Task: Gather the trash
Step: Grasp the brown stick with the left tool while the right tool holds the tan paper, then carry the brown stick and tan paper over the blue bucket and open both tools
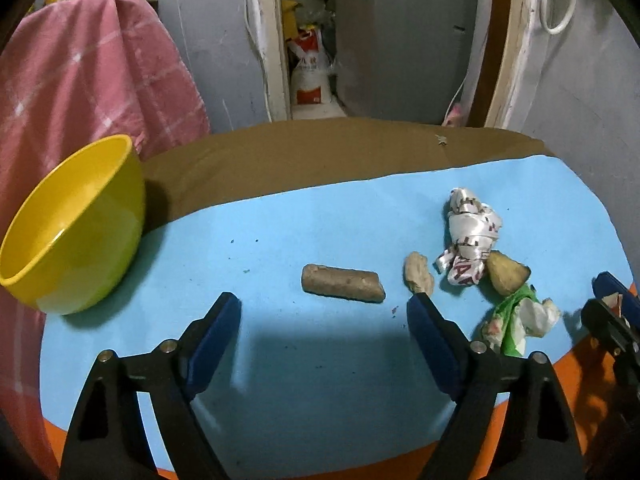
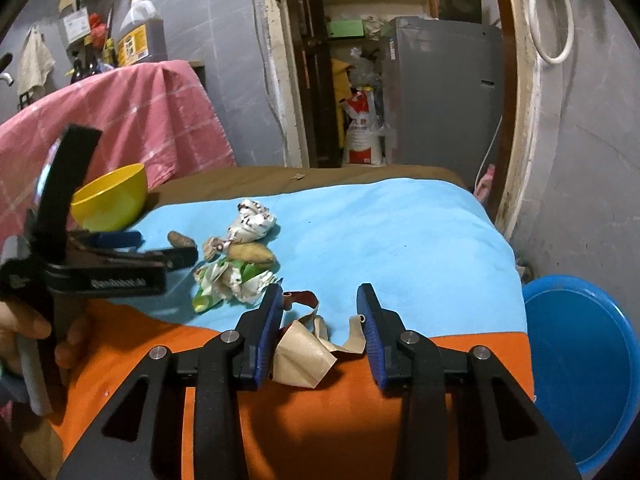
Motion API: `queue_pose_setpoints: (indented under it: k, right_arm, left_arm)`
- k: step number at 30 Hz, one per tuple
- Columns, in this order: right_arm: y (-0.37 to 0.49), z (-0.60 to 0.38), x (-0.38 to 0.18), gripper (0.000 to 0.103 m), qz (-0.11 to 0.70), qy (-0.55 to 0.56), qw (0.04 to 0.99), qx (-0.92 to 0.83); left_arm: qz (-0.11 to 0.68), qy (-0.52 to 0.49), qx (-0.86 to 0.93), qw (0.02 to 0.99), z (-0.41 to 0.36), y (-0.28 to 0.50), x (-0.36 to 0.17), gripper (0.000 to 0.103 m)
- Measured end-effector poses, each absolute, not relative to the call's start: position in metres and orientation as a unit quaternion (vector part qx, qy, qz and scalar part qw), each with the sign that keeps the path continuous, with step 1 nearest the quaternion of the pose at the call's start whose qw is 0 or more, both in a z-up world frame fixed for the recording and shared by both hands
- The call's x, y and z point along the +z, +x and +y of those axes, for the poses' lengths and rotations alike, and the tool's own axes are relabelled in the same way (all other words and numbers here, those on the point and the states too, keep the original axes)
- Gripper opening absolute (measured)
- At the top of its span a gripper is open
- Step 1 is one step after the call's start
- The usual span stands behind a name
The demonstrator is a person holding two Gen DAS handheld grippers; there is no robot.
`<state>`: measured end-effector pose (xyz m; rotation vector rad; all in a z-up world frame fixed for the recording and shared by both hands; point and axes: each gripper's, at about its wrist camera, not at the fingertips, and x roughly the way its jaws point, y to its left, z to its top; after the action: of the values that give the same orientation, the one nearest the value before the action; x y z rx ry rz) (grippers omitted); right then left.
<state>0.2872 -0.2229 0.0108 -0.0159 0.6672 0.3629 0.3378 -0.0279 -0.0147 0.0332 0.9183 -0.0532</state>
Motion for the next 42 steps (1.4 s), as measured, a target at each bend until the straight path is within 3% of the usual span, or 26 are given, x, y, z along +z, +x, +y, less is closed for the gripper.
queue_pose_setpoints:
  k: [9, 15, 33, 39, 42]
  right_arm:
    - [0.284, -0.218, 0.009, 0.043, 0.327, -0.022, 0.928, 0.177]
    - [0.28, -0.217, 0.008, 0.05, 0.326, -0.028, 0.927, 0.183]
    - [0.26, -0.215, 0.0, 0.052, 0.309, -0.054, 0.931, 0.186]
    - [0.255, -0.22, 0.0, 0.037, 0.302, -0.042, 0.933, 0.19]
    - [0.252, -0.226, 0.002, 0.034, 0.297, -0.018, 0.933, 0.201]
  left_arm:
    - [0.436, 0.001, -0.025, 0.9, -0.022, 0.334, -0.012, 0.058]
    - [0.431, 0.013, -0.038, 0.901, -0.023, 0.338, -0.012, 0.036]
    - [0.392, -0.002, -0.075, 0.917, -0.03, 0.289, -0.004, 0.035]
    - [0.376, -0.016, -0.091, 0.922, -0.034, 0.263, 0.004, 0.035]
    - [0.364, -0.01, -0.098, 0.926, -0.038, 0.254, 0.009, 0.035]
